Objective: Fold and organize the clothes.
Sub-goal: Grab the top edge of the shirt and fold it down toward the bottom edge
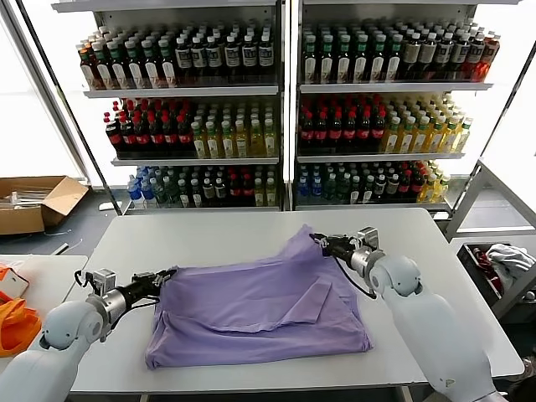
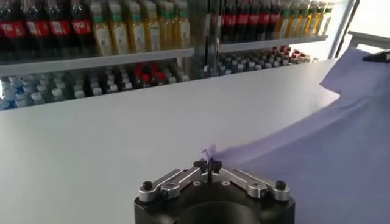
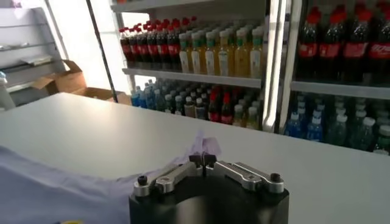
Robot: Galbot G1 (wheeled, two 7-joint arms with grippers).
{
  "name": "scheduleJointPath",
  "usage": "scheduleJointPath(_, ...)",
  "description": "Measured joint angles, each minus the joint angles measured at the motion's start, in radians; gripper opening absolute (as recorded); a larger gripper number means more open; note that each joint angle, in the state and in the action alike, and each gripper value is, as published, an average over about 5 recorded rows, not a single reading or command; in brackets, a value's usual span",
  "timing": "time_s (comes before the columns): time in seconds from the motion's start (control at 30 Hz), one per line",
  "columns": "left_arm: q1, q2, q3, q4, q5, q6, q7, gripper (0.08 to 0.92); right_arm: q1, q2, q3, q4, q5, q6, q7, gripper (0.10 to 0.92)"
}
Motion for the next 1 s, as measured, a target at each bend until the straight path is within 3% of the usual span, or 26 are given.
scheduleJointPath(0.4, 0.219, -0.013, -0.127, -0.239, 0.018, 0.024, -0.041, 0.086, -0.360, -0.078, 0.221, 0.301, 0.019, 0.028, -0.009, 0.106)
scheduleJointPath(0.8, 0.477, -0.050, -0.218, -0.406, 0.070, 0.021, -0.071, 0.088, -0.649, -0.099, 0.333, 0.430, -0.032, 0.081, -0.005, 0.106)
scheduleJointPath(1.0, 0.547, -0.075, -0.228, -0.447, 0.104, 0.016, -0.084, 0.185, -0.715, -0.098, 0.352, 0.465, -0.066, 0.092, 0.012, 0.155)
